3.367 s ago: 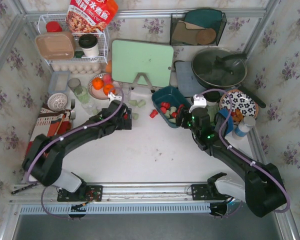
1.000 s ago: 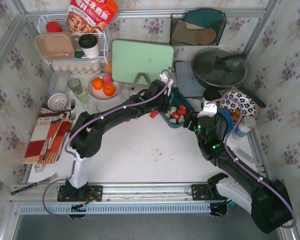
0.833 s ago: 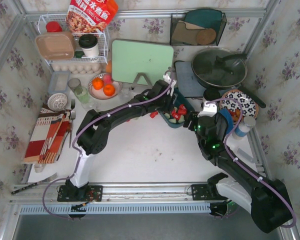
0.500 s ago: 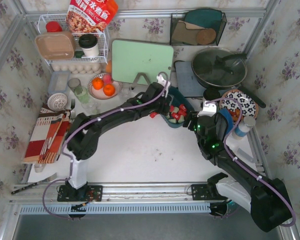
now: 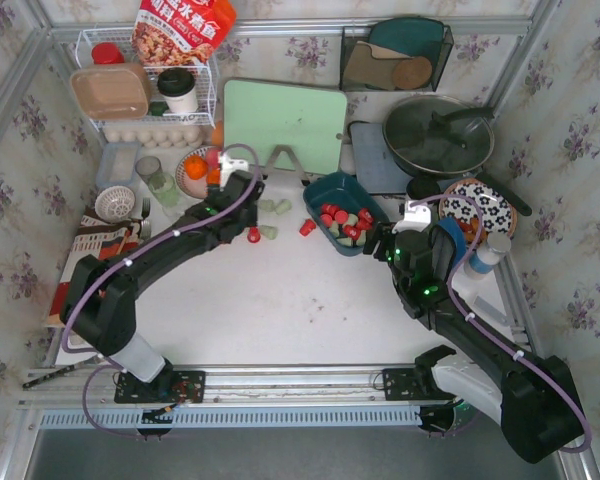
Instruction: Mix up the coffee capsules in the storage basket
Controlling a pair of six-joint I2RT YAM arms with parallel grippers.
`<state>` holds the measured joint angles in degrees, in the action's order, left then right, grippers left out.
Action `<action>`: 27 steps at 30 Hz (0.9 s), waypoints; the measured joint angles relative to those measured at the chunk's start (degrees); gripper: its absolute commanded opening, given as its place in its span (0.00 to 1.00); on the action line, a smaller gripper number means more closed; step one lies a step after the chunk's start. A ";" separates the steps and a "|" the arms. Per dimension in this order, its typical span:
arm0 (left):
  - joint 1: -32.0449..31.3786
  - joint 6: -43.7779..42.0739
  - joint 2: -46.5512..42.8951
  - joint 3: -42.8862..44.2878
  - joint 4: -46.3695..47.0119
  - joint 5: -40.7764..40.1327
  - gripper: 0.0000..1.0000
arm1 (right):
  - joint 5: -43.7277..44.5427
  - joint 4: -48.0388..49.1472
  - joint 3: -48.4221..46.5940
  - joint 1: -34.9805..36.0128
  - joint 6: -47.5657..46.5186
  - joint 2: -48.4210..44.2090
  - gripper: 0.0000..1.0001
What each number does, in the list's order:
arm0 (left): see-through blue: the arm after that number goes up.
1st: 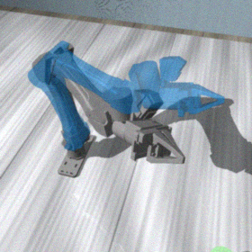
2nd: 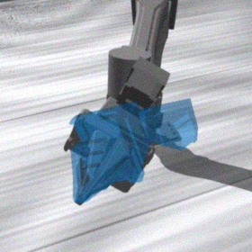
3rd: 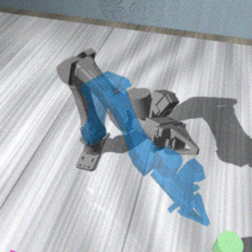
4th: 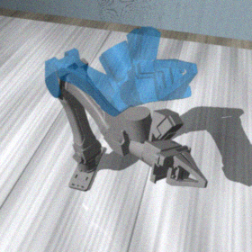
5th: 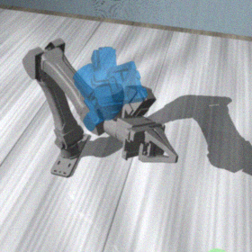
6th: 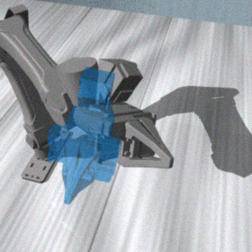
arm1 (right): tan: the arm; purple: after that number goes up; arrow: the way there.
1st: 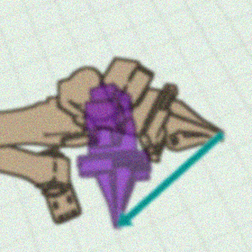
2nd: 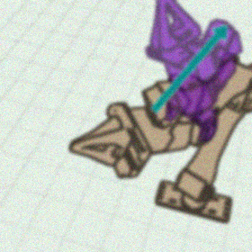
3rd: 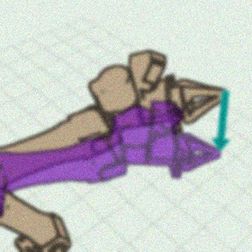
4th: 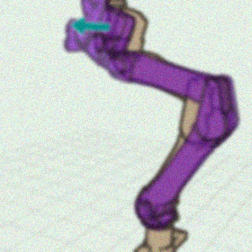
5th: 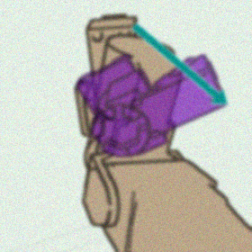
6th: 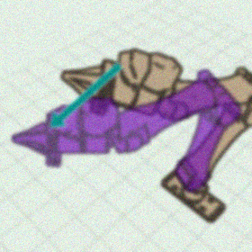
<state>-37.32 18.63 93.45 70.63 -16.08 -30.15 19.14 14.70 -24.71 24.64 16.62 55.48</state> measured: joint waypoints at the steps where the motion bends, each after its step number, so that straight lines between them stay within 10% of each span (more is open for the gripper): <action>1: 1.66 0.94 -0.85 -1.49 -0.72 -0.76 0.67 | -0.11 0.00 0.00 0.00 0.02 0.00 0.69; 27: 22.12 6.01 10.84 -5.40 3.76 -3.26 0.67 | -1.16 0.02 0.00 0.00 0.63 -0.07 0.69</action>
<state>-15.20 24.64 104.29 65.23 -12.32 -33.41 17.98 14.72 -24.71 24.64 17.26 55.42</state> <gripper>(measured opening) 0.672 0.692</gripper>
